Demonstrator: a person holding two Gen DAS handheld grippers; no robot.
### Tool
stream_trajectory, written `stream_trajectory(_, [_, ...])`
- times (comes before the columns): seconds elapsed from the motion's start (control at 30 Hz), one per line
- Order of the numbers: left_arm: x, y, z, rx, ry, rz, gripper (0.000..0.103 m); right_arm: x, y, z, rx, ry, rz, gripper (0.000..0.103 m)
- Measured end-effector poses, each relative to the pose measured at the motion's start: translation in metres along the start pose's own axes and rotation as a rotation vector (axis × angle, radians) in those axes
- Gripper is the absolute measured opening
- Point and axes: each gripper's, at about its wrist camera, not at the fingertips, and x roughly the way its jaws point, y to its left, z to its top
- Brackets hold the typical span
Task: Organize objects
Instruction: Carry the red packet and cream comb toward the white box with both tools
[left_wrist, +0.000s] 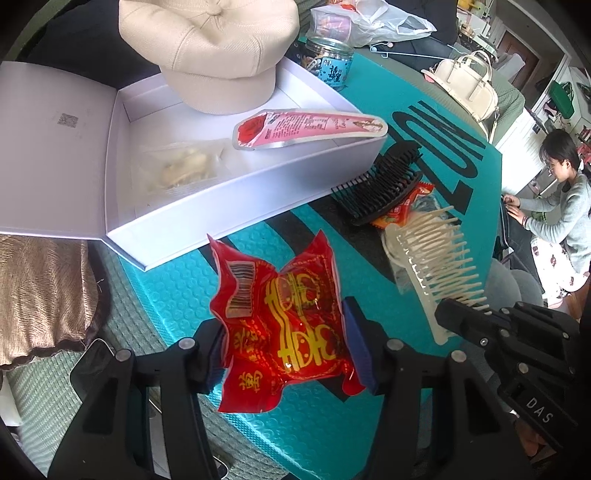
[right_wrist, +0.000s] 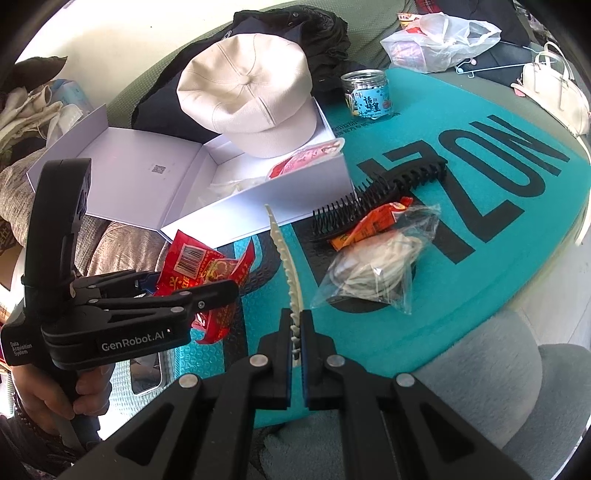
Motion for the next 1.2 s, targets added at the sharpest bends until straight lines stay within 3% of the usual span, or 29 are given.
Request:
stream_trajectory(0.5, [-0.046, 0.001, 0.025, -0.033, -0.064, -0.082, 0.053, -0.019, 0.016, 0.029, -0.120, -0.043, 0.003, 0.003])
stream_trajectory(1.2, [-0.084, 0.021, 0.088, -0.043, -0.190, 0.006, 0.053, -0.010, 0.031, 0.096, -0.251, -0.094, 0.045, 0.003])
